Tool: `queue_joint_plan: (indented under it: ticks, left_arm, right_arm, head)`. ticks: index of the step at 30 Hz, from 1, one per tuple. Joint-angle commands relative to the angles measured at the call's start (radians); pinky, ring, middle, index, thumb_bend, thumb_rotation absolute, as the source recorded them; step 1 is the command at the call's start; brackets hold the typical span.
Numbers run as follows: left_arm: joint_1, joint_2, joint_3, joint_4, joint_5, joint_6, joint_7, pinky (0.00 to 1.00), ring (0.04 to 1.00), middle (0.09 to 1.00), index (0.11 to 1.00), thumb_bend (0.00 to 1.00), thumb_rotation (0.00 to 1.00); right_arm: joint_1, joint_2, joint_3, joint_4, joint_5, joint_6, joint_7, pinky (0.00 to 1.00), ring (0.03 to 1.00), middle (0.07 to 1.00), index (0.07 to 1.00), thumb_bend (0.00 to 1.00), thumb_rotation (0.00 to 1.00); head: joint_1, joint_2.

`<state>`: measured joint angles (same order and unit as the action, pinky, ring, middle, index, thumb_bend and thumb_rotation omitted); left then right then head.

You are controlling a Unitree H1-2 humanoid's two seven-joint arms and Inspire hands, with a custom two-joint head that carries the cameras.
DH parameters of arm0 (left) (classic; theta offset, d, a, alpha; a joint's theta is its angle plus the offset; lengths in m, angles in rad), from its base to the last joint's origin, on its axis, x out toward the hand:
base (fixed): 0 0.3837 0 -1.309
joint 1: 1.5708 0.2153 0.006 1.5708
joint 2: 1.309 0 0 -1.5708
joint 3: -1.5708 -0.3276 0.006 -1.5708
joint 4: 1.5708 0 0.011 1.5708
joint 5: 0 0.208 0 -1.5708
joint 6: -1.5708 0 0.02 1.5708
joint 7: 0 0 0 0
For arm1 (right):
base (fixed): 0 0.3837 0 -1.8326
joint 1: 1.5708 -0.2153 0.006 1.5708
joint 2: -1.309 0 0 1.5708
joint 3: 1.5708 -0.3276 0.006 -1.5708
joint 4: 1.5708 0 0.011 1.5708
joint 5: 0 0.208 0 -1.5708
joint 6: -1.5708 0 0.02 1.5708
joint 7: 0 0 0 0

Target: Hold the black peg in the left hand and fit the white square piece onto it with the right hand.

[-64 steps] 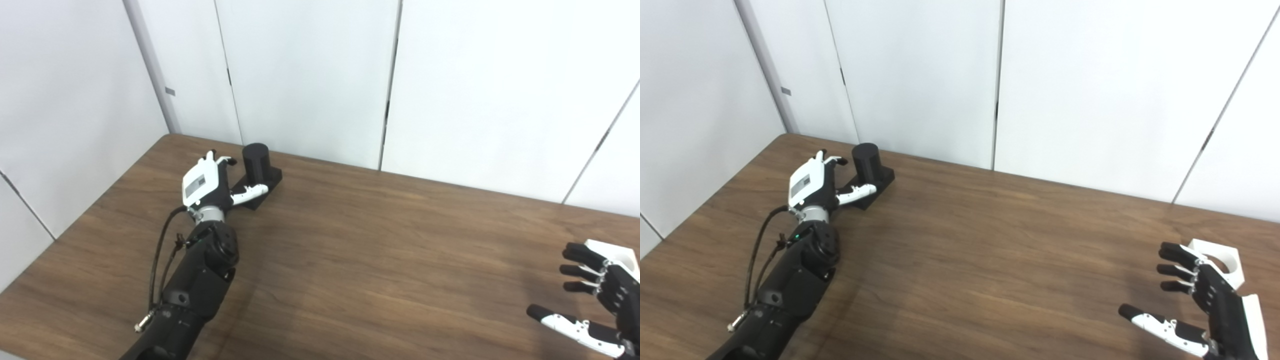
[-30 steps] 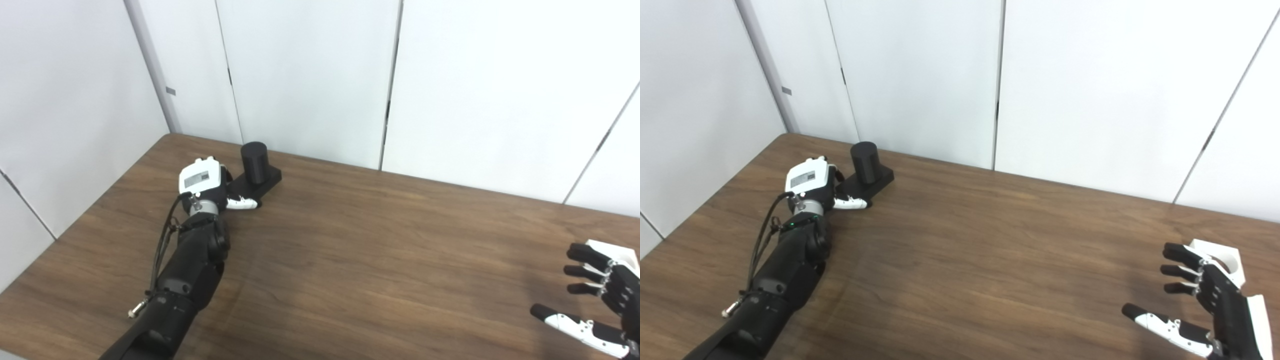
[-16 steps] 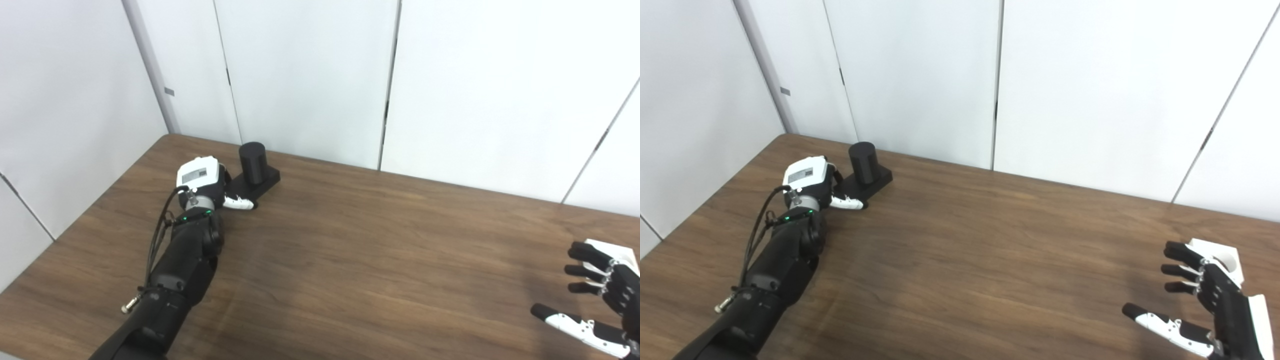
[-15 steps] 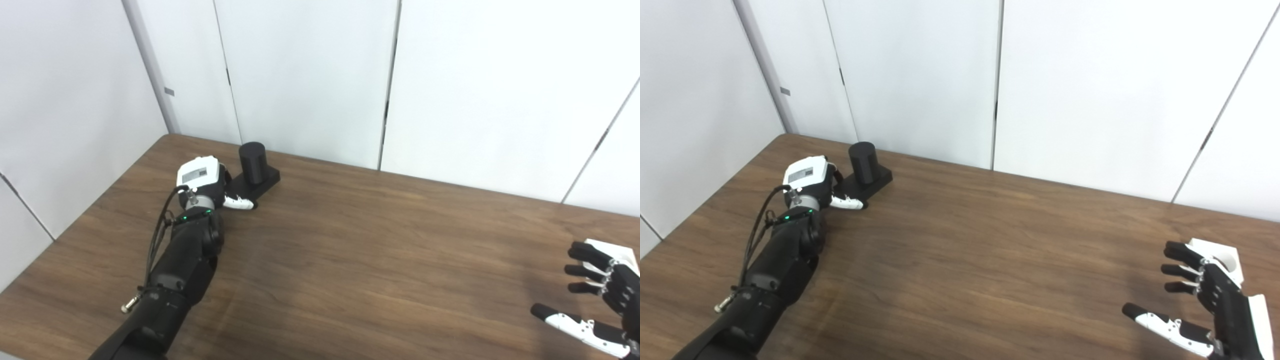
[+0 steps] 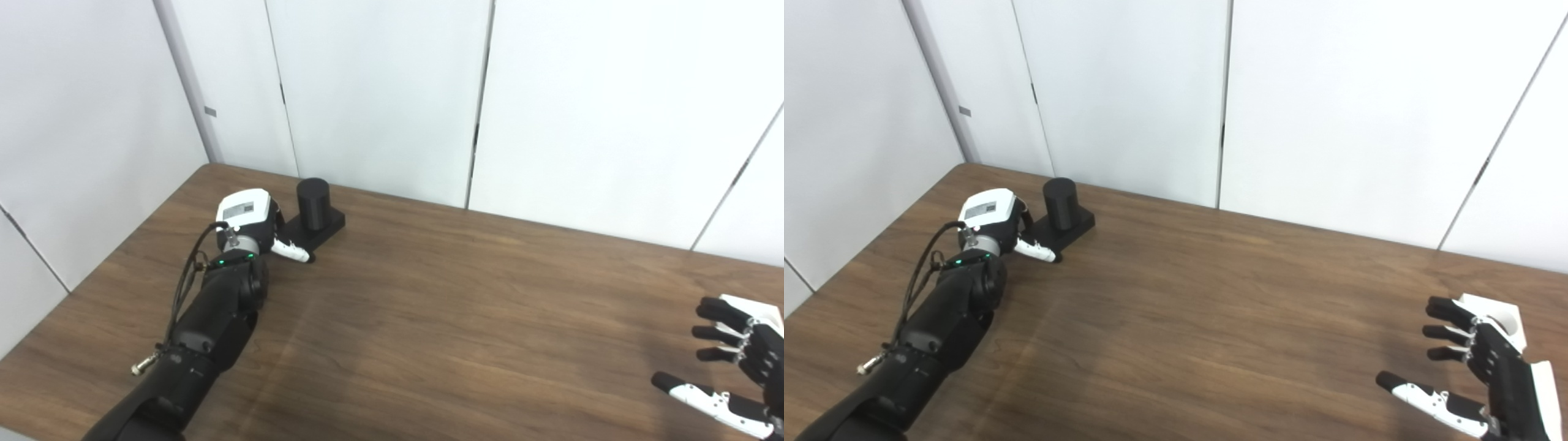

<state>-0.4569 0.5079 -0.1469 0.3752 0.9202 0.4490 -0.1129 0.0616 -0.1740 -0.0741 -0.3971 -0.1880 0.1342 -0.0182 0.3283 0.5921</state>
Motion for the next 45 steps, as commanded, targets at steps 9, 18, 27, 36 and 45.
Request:
queue_joint_plan:
  ticks: [9,18,27,36,45]
  left_arm:
    - [0.039,0.046,-0.078,-0.034,-0.132,-0.210,0.006,0.91,0.961,0.894,0.489,0.52,0.06]
    - [0.069,0.027,-0.135,-0.065,-0.248,-0.391,-0.014,0.94,0.974,0.918,0.489,0.52,0.06]
    - [0.066,-0.009,-0.265,-0.157,-0.229,-0.440,-0.080,0.91,0.981,0.932,0.490,0.52,0.06]
    - [0.064,-0.062,-0.373,-0.221,-0.216,-0.512,-0.124,0.89,0.971,0.928,0.490,0.52,0.07]
    - [0.073,-0.115,-0.465,-0.263,-0.196,-0.548,-0.162,0.90,0.965,0.924,0.489,0.52,0.07]
  right_arm:
    - [-0.017,-0.008,-0.012,-0.060,-0.001,0.002,0.001,0.53,0.666,0.734,0.714,0.53,0.00]
    - [-0.016,-0.006,-0.012,-0.051,0.000,-0.013,-0.003,0.53,0.658,0.730,0.711,0.53,0.00]
    - [-0.012,-0.012,-0.011,-0.029,0.025,-0.054,0.004,0.57,0.679,0.742,0.728,0.49,0.00]
    - [-0.020,-0.011,-0.012,-0.002,0.015,-0.103,-0.011,0.55,0.659,0.727,0.711,0.52,0.00]
    - [-0.018,-0.018,-0.017,0.039,0.013,-0.166,-0.017,0.54,0.648,0.716,0.699,0.53,0.00]
  head:
    - [-0.015,0.007]
    - [-0.030,0.015]
    - [-0.061,0.023]
    - [-0.109,0.030]
    - [-0.125,0.037]
